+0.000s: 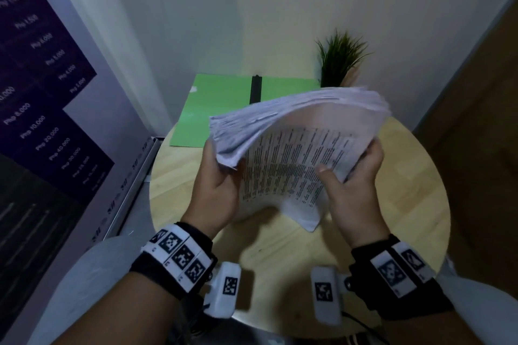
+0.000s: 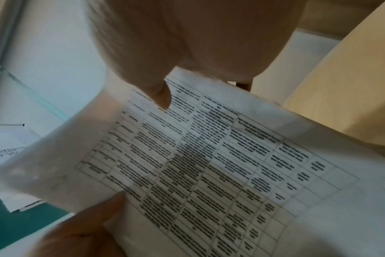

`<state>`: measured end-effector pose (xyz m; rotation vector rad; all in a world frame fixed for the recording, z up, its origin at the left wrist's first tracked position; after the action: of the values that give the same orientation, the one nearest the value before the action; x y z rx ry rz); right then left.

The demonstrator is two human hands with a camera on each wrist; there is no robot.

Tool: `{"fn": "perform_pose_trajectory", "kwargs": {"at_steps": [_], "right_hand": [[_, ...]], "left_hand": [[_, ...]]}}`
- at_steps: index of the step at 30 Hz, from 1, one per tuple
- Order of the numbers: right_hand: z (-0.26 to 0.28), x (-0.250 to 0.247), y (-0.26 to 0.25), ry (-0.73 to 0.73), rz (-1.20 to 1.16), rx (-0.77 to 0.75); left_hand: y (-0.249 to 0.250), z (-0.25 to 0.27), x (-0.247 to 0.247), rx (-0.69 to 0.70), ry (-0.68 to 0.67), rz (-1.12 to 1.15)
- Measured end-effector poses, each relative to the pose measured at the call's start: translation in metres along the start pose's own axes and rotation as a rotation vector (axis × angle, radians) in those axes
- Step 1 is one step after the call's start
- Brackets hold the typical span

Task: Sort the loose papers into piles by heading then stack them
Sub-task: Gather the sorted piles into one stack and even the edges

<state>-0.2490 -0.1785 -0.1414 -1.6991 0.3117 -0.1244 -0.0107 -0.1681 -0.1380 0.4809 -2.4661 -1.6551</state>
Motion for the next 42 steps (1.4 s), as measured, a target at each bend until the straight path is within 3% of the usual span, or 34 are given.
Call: {"fn": "perform_pose_trajectory", "kwargs": {"at_steps": [2, 5, 8, 9, 11, 14, 18, 20, 24, 26, 31, 36, 42], "right_hand": [[-0.001, -0.017, -0.033, 0.114, 0.11, -0.164], [0.014, -0.024, -0.107, 0.099, 0.426, -0.648], [0.025, -0.01, -0.127, -0.14, 0.626, -0.769], [0.028, -0.008, -0.125, -0.209, 0.613, -0.799], [0.031, -0.007, -0.118, -0.279, 0.54, -0.834], [0.018, -0.021, -0.102, -0.247, 0.429, -0.7], [-0.008, -0.064, -0.097, 0.018, 0.291, -0.579], [-0.018, -0.078, -0.089, 0.125, 0.226, -0.469], [-0.028, -0.086, -0.056, 0.249, 0.049, -0.266], [-0.029, -0.083, -0.041, 0.283, -0.039, -0.202], [-0.019, -0.07, 0.005, 0.287, -0.061, -0.086], [-0.003, -0.05, 0.077, 0.21, 0.055, 0.127], [-0.001, -0.045, 0.098, 0.236, -0.013, 0.247]], "left_hand": [[0.004, 0.002, 0.001, 0.024, -0.004, -0.017], [0.031, 0.006, 0.003, 0.173, -0.071, -0.156], [0.078, 0.013, 0.015, 0.459, -0.179, -0.368], [0.091, 0.015, 0.019, 0.508, -0.204, -0.408], [0.101, 0.016, 0.021, 0.476, -0.211, -0.485], [0.085, 0.004, 0.003, 0.254, -0.21, -0.65], [0.049, -0.017, -0.045, 0.016, -0.256, -0.793], [0.042, -0.026, -0.064, -0.042, -0.157, -0.595], [0.025, -0.03, -0.063, -0.133, 0.065, 0.143], [0.018, -0.03, -0.053, -0.127, 0.109, 0.228], [-0.005, -0.018, -0.044, -0.154, 0.216, 0.254], [-0.047, 0.0, -0.036, -0.324, 0.124, -0.009], [-0.077, 0.009, -0.039, -0.442, 0.118, -0.063]]}}
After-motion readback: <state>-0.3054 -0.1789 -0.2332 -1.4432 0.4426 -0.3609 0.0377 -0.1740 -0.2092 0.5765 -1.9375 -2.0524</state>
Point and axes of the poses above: each hand's wrist, its own z-axis away from the middle knuckle, its own x-axis out of the palm, y = z × x, the point moved 8 cm from there along -z, towards the middle knuckle, and after that the axes turned 7 degrees about y, right-handed, at the moved point
